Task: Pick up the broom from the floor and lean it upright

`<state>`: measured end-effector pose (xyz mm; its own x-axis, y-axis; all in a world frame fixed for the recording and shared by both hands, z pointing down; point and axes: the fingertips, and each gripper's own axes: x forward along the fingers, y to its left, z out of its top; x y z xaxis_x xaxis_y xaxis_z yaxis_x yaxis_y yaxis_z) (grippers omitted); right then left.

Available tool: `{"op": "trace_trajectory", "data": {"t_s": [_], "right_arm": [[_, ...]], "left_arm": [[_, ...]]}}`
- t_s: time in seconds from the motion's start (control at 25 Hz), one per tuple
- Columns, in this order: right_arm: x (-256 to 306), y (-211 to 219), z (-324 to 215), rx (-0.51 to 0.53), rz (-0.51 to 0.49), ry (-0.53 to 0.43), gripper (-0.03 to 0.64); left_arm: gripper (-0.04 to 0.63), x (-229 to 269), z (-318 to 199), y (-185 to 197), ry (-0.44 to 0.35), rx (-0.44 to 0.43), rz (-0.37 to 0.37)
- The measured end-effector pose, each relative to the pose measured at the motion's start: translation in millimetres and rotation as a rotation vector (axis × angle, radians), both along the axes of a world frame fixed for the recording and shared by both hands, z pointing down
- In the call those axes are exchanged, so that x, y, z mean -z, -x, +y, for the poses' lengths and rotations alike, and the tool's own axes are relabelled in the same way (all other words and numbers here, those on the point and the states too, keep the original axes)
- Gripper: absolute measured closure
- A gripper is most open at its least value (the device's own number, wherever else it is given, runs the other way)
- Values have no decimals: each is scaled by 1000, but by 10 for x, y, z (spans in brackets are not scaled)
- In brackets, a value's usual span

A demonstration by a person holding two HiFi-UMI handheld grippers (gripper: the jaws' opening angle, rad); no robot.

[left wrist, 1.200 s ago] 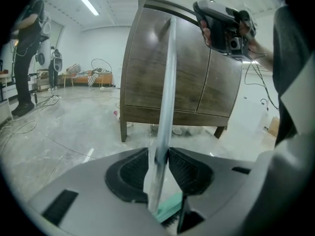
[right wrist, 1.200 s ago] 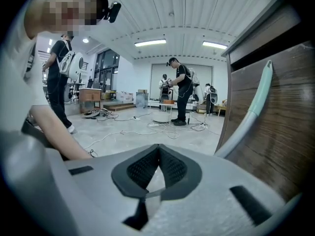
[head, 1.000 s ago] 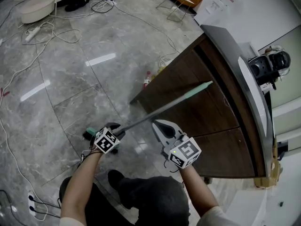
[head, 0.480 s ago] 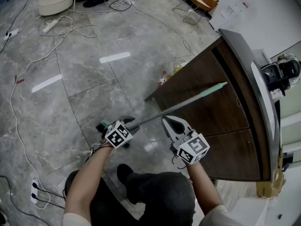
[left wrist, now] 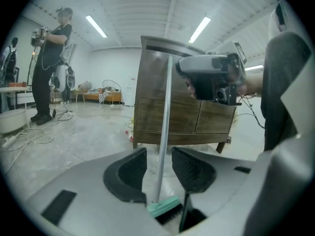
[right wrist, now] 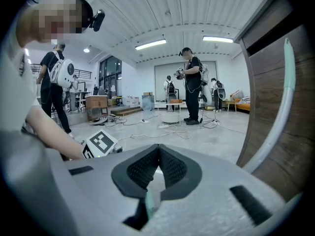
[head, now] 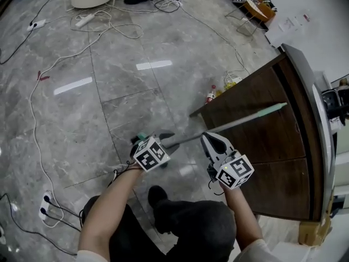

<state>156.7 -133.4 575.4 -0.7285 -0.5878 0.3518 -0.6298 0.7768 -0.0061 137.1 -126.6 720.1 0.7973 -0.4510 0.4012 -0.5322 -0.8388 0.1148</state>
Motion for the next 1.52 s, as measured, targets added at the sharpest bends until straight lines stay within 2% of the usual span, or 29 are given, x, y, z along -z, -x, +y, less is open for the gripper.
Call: {"op": "trace_trajectory", "data": {"t_s": [0.12,0.28,0.44,0.56,0.8,0.96,1.08,1.32,1.52], "right_arm": [[-100,115,-43,20,-19,-4,615],[-248,162,-110,32,-44,1,615],[-387,121,-131,43,-58,-7,615],[-480,115,-165,60,-73,-36,615],[-676,51,-194,55,-103,-41,615],[-846,-25,-203,27,-100,-20,615],[-957,19,-190,41,-87,11,615],[-716,196,-301,82,-67,26,615],[-182,290,-266,34,-41,116,615]], "left_arm": [[446,154,28,130,-3,26,46],[484,348,109,198,19,59,115],[504,451,236,189,-4,13,63],[544,470,333,299,-13,-17,41],[572,372,384,452,6,8,0],[575,414,264,548,-46,41,16],[580,326,199,648,-46,63,55],[580,386,99,850,-3,149,131],[580,823,282,1088,57,173,112]]}}
